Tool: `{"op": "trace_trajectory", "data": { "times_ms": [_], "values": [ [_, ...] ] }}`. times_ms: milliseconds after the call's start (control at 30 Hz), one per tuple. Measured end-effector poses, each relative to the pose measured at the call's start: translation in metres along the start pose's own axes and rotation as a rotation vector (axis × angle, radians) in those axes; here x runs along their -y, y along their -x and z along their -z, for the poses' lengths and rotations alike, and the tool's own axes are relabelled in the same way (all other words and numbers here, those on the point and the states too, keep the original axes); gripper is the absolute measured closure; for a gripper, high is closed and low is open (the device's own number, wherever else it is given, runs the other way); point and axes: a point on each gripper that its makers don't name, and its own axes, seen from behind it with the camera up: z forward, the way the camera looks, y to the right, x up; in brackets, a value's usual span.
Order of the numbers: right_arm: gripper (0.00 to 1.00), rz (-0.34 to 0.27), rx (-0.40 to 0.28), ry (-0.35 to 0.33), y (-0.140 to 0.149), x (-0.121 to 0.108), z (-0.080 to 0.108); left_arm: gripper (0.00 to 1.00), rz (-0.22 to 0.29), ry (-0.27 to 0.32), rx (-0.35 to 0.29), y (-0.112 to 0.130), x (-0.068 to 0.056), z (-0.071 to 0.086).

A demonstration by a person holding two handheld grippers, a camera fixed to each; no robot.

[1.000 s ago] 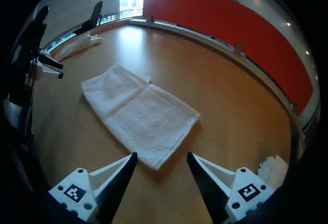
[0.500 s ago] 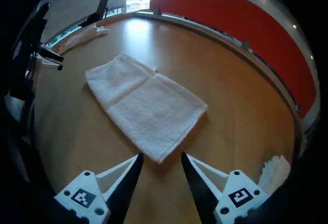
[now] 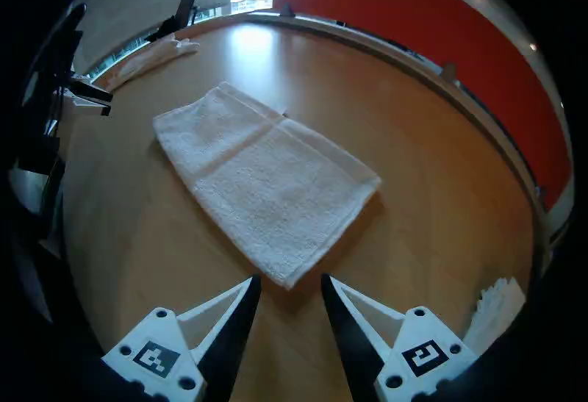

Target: Fold towel

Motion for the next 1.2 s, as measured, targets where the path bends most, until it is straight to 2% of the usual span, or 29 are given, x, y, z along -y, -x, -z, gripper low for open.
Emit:
{"op": "trace_trajectory", "data": {
  "times_ms": [233,633,967,1200],
  "values": [
    [0.68,-0.006,0.022,-0.027,0.005,0.004,-0.002,0.03,-0.003,-0.002,0.001,0.001,0.001,0.001],
    [0.94,-0.008,0.020,-0.040,0.004,0.006,-0.002,0.03,-0.001,-0.006,0.002,0.002,0.002,0.000],
    [0.96,-0.013,-0.003,-0.021,-0.005,0.004,0.003,0.03,0.000,-0.006,0.005,0.004,0.003,-0.001],
    [0.96,-0.021,-0.054,-0.002,-0.025,0.001,0.017,0.03,0.003,-0.008,0.003,0.003,0.003,-0.001]
  ]
}}
